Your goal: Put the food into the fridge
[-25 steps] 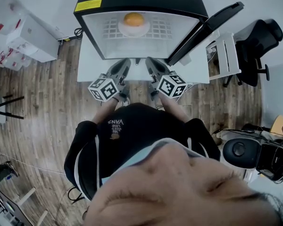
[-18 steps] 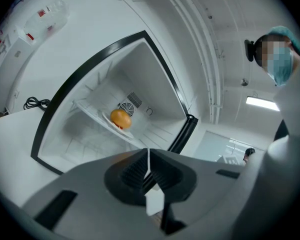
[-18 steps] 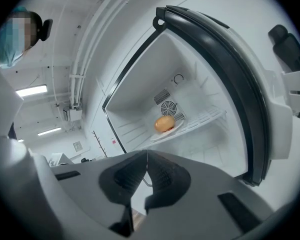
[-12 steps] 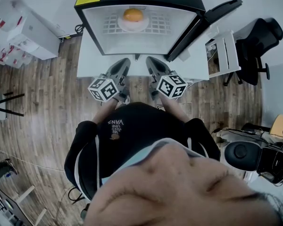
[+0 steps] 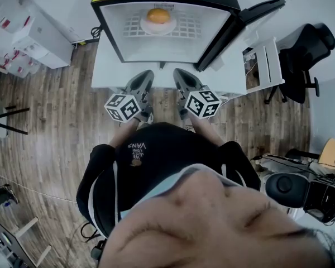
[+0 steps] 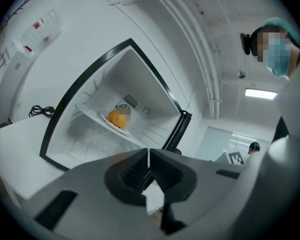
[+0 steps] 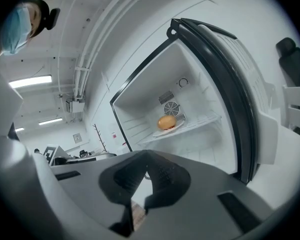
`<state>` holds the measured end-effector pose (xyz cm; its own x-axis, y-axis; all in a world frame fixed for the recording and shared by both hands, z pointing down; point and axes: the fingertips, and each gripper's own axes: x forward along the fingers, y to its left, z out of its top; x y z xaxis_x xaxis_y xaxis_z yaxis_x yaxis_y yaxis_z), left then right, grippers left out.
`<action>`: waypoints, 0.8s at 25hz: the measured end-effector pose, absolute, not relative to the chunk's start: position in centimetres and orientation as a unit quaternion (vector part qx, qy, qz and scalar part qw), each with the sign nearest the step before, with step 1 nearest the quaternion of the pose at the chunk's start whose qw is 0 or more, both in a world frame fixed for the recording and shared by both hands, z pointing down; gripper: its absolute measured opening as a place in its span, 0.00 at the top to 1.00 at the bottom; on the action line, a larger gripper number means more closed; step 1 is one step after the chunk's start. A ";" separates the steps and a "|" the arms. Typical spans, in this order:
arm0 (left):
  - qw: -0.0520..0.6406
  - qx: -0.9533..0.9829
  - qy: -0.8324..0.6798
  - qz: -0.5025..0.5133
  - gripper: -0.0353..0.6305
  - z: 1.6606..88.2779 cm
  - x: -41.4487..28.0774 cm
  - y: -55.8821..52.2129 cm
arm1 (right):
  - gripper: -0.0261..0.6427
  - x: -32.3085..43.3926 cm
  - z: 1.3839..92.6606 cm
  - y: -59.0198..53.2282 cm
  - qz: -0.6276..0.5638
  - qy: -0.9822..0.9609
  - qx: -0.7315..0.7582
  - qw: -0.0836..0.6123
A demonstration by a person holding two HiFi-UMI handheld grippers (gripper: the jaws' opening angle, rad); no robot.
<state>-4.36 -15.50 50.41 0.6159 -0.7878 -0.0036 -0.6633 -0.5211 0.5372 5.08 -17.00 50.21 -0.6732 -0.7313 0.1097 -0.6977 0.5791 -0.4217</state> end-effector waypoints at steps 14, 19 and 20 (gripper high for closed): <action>0.232 0.860 -0.444 -0.100 0.91 50.7 -4.1 -13.1 | 0.94 6.1 50.6 -14.8 -0.207 0.889 -0.408 0.023; 0.235 0.857 -0.447 -0.104 0.91 50.7 -3.8 -12.4 | 0.94 6.5 50.7 -14.1 -0.207 0.889 -0.408 0.022; 0.234 0.857 -0.447 -0.104 0.91 50.7 -3.8 -12.2 | 0.94 6.6 50.6 -14.0 -0.206 0.889 -0.408 0.022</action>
